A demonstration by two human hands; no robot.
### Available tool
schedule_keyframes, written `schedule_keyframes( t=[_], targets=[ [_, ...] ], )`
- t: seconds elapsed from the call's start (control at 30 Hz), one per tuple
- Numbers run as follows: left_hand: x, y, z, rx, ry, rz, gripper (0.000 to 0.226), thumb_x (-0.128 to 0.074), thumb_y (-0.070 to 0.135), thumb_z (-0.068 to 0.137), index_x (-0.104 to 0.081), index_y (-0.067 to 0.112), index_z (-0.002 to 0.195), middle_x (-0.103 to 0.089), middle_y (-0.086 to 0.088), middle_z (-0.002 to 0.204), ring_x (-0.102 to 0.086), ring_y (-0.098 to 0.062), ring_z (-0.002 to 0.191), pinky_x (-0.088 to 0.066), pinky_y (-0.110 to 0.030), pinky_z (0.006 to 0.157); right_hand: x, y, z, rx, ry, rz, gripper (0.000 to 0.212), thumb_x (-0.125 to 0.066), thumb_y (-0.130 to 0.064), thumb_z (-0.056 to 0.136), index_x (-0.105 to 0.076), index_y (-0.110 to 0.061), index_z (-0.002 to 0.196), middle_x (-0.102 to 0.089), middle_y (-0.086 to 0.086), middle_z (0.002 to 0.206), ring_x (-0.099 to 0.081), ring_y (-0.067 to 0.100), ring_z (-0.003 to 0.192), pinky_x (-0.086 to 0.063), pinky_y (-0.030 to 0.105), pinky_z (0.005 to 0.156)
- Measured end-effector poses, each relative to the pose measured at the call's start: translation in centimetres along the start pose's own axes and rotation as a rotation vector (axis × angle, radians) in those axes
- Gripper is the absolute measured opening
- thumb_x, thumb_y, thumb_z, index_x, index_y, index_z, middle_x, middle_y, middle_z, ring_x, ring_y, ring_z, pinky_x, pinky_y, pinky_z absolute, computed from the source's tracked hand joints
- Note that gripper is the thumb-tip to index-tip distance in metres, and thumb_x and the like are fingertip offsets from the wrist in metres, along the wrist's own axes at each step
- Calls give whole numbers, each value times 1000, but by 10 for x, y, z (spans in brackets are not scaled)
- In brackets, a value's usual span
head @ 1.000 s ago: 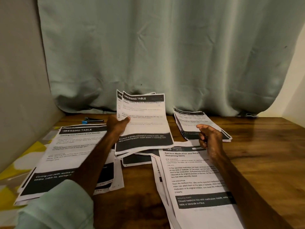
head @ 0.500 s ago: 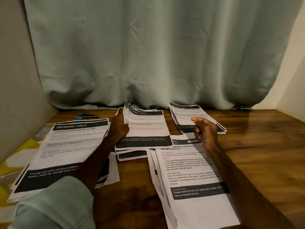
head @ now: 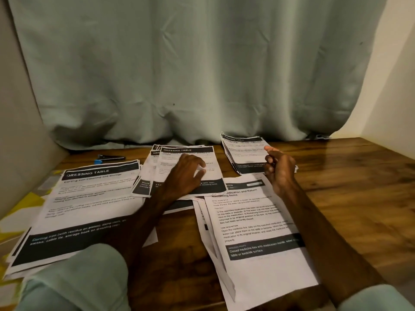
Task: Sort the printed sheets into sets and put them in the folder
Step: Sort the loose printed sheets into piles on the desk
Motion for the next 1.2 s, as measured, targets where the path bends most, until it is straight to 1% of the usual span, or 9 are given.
schedule_keyframes(
  t=[0.13, 0.3, 0.37, 0.43, 0.5, 0.73, 0.9, 1.1, 1.2],
  targets=[
    [-31, 5, -2, -15, -161, 53, 26, -58, 30, 102, -61, 18, 125, -59, -2, 134, -45, -20, 129, -42, -37, 105, 1, -25, -2, -105, -112, -123, 15, -52, -12, 96, -66, -13, 101, -49, -5, 66, -38, 5, 47, -25, 16, 40],
    [-38, 1, -4, -40, -177, 86, 24, -55, 29, 103, -62, 19, 124, -60, -1, 132, -48, -20, 126, -46, -39, 103, 31, -48, -13, 18, -229, -940, 7, -69, -14, 94, -73, -10, 90, -68, -8, 67, -61, 14, 67, -46, 21, 59],
    [-38, 3, -5, -36, -173, 95, 24, -56, 28, 103, -61, 18, 124, -59, -2, 132, -48, -20, 125, -45, -37, 102, 41, -37, -26, 21, -328, -1308, 23, -78, -36, 89, -62, -24, 77, -61, -21, 62, -62, 4, 64, -44, 13, 58],
    [-36, 6, -5, -43, -152, 93, 23, -56, 26, 103, -62, 17, 123, -60, -3, 131, -49, -21, 124, -47, -39, 101, 57, -23, -37, -95, -331, -1547, 64, -73, -82, 61, -52, -24, 75, -53, -12, 71, -57, 8, 69, -45, 19, 62],
    [-34, 10, -7, -58, -133, 96, 23, -55, 23, 103, -62, 13, 122, -60, -6, 129, -50, -24, 122, -48, -42, 98, 64, -14, -45, -121, -336, -1672, 77, -61, -95, 47, -43, -24, 72, -44, -7, 72, -49, 11, 68, -39, 25, 60],
    [-33, 14, -9, -59, -139, 119, 28, -52, 19, 104, -60, 10, 129, -58, -11, 134, -49, -27, 124, -46, -40, 100, 51, -10, -73, -87, -336, -1679, 88, -84, -62, 70, -51, -10, 133, -61, 11, 134, -60, 25, 109, -52, 33, 82],
    [-32, 16, -10, -50, -122, 142, 29, -52, 15, 104, -59, 8, 131, -58, -12, 135, -50, -29, 124, -45, -41, 100, 50, -16, -68, -168, -320, -1566, 90, -91, -48, 69, -49, -8, 138, -62, 10, 135, -63, 24, 106, -57, 36, 84],
    [-31, 17, -10, -39, -122, 130, 29, -56, 12, 101, -61, 9, 130, -59, -11, 132, -51, -28, 122, -48, -41, 98, 59, -24, -73, -281, -325, -1380, 64, -95, -46, 61, -72, -10, 109, -76, 5, 109, -72, 23, 97, -59, 44, 94],
    [-31, 17, -10, -35, -125, 128, 28, -56, 12, 101, -61, 10, 129, -60, -11, 132, -51, -28, 121, -48, -42, 97, 48, -17, -79, -229, -336, -1429, 80, -95, -53, 57, -67, -16, 122, -72, 4, 120, -68, 23, 102, -59, 41, 90]
  ],
)
Point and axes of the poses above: each hand's wrist, its own z-axis towards the middle knuckle, its own x-axis out of the back of the hand, y = z × x, the point moved 7 cm from there along z, towards the middle knuckle
